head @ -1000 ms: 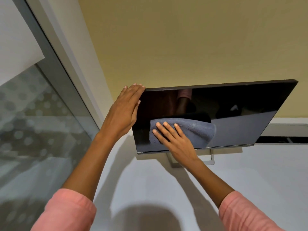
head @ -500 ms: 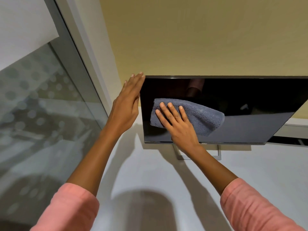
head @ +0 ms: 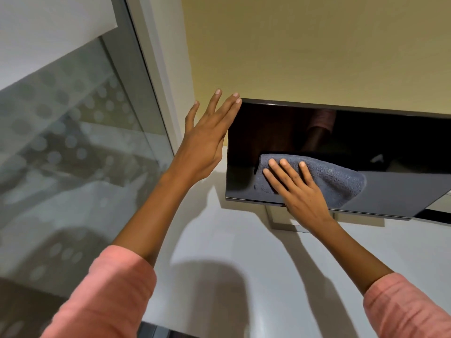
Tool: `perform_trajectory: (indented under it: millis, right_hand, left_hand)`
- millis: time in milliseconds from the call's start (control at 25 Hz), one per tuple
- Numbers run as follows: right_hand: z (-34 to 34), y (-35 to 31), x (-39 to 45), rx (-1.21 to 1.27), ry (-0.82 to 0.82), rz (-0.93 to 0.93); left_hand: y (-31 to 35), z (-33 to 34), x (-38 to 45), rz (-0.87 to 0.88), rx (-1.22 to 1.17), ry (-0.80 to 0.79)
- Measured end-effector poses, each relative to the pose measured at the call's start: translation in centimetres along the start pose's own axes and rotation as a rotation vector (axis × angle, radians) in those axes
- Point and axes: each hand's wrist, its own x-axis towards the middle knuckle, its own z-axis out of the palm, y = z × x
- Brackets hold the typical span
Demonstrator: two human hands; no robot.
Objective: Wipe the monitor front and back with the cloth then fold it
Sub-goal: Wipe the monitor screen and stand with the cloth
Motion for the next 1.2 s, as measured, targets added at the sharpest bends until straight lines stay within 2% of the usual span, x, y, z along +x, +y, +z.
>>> perform_trajectory:
  millis: [200,400,560,720,880,1080,1200]
  right_hand:
    - [-0.2,-2.9,4.1,0.065,0.057,-0.028]
    - [2.1,-5.2,3.7,0.092,0.038,-0.228]
    - [3.5,-4.6,0.4,0.069,-0.049,-0.360]
    - [3.5,-2.3,-3.1,0.015,-0.045,-0.295]
    - [2.3,-0.8,-2.8,0.000,-0.015,-0.198]
    - [1.8,-2.6,0.6,0.049,0.024,-0.166]
    - [2.5,-4.7,2.3,0.111,0.029,-0.228]
  left_hand:
    - [0.4,0.2,-0.1,-0.048,-0.027,0.008]
    - [0.5,0.0,-0.2,-0.062,-0.034,-0.004]
    - [0.7,-0.1,-0.3,-0.071,-0.039,-0.007]
    - [1.0,-0.1,-0.6,-0.074,-0.029,-0.012]
    - [1.5,0.3,-0.5,-0.101,0.024,0.016]
    - [2.1,1.2,-0.5,-0.156,0.105,0.030]
    - [2.4,1.5,-0.5,-0.184,0.148,0.037]
